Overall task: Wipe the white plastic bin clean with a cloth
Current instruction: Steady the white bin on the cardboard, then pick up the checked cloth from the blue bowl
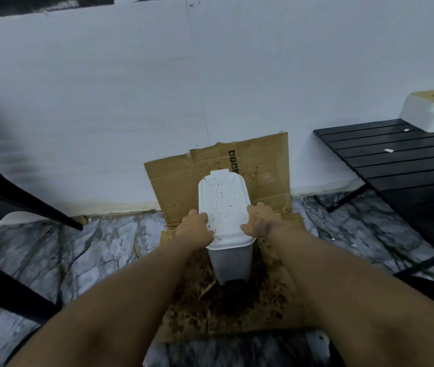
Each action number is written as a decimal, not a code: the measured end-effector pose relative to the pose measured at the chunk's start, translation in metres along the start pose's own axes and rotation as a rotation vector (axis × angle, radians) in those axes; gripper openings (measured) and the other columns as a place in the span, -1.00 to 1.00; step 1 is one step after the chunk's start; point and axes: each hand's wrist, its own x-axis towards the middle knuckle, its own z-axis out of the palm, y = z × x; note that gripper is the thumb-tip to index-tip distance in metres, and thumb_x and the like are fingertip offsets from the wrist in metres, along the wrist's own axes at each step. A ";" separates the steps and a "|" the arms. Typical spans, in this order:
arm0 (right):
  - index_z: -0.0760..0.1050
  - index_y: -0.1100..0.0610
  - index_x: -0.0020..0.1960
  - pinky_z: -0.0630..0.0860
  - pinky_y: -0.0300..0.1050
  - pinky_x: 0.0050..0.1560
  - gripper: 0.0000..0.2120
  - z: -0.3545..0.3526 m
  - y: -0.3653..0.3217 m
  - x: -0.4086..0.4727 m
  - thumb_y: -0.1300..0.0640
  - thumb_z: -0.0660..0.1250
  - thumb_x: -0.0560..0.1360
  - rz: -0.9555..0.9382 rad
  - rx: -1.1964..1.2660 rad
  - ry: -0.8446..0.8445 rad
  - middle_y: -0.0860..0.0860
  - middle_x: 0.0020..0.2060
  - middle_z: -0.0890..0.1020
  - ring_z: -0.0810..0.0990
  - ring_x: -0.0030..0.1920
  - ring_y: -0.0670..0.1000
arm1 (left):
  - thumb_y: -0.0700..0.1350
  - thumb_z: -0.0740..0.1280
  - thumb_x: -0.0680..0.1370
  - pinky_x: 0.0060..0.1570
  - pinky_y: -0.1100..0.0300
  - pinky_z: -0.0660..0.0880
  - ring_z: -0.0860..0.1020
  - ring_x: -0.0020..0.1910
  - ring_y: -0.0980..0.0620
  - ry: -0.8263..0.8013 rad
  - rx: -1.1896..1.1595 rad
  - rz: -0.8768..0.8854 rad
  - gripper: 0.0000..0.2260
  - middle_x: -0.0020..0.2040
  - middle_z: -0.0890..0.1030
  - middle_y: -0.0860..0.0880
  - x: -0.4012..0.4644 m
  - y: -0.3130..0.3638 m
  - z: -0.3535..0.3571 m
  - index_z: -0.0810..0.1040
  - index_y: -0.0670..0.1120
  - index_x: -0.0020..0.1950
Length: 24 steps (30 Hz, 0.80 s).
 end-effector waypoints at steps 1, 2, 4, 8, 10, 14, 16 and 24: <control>0.33 0.12 0.41 0.47 0.13 0.26 -0.44 -0.007 0.005 -0.002 -0.17 0.28 0.53 -0.019 0.028 0.010 0.14 0.34 0.42 0.45 0.29 0.20 | 0.06 0.34 0.55 0.12 -0.02 0.55 0.48 0.09 -0.08 0.001 -0.011 0.005 -0.67 0.21 0.39 -0.08 0.000 0.003 -0.003 0.48 -0.08 0.23; 0.36 0.13 0.37 0.50 0.10 0.21 -0.47 -0.014 0.012 -0.005 -0.16 0.29 0.53 -0.045 0.046 0.042 0.13 0.30 0.47 0.49 0.24 0.18 | 0.06 0.33 0.56 0.12 -0.01 0.55 0.50 0.09 -0.08 0.008 -0.031 0.017 -0.66 0.23 0.40 -0.10 0.001 0.008 -0.005 0.47 -0.09 0.25; 0.40 0.13 0.32 0.52 0.07 0.16 -0.52 -0.029 0.031 -0.019 -0.17 0.28 0.54 -0.091 0.047 0.158 0.13 0.25 0.51 0.53 0.17 0.17 | 0.05 0.33 0.58 0.13 0.03 0.54 0.52 0.13 -0.08 0.040 -0.070 0.075 -0.62 0.28 0.46 -0.12 0.001 0.025 -0.010 0.45 -0.11 0.32; 0.36 0.11 0.39 0.47 0.09 0.22 -0.49 -0.050 0.099 -0.075 -0.15 0.28 0.57 -0.074 0.116 0.360 0.13 0.25 0.51 0.49 0.24 0.17 | 0.06 0.32 0.61 0.13 0.09 0.49 0.55 0.18 -0.05 0.082 -0.104 0.292 -0.67 0.21 0.59 -0.04 -0.009 0.094 -0.018 0.51 -0.09 0.29; 0.42 0.08 0.24 0.51 0.05 0.06 -0.63 -0.048 0.144 -0.118 -0.13 0.29 0.56 -0.007 0.196 0.461 0.07 0.07 0.54 0.53 0.07 0.12 | 0.06 0.34 0.60 0.04 0.08 0.52 0.58 0.04 -0.02 0.052 -0.111 0.404 -0.77 0.05 0.63 0.01 -0.018 0.142 -0.017 0.55 -0.08 0.13; 0.44 0.11 0.36 0.48 -0.04 0.10 -0.57 -0.014 0.230 -0.216 -0.09 0.31 0.57 0.203 0.342 0.563 0.07 0.14 0.55 0.53 0.11 0.10 | 0.00 0.36 0.58 0.01 -0.02 0.57 0.59 -0.07 -0.05 -0.089 -0.052 0.652 -0.83 -0.06 0.64 -0.04 -0.039 0.241 0.009 0.56 -0.09 0.05; 0.45 0.12 0.36 0.43 -0.13 0.08 -0.56 0.019 0.268 -0.261 -0.06 0.33 0.56 0.318 0.415 0.556 0.08 0.16 0.56 0.55 0.13 0.10 | -0.04 0.35 0.60 0.00 -0.01 0.57 0.59 -0.09 -0.03 -0.153 0.020 0.784 -0.85 -0.08 0.64 -0.05 -0.053 0.286 0.034 0.58 -0.12 0.06; 0.47 0.17 0.32 0.49 -0.02 0.12 -0.55 0.182 0.366 -0.380 -0.04 0.36 0.53 0.825 0.602 0.463 0.15 0.16 0.61 0.57 0.19 0.19 | 0.06 0.36 0.60 0.04 -0.05 0.57 0.59 -0.05 -0.04 -0.544 0.377 0.981 -0.79 0.00 0.63 -0.06 -0.110 0.423 0.180 0.55 -0.05 0.10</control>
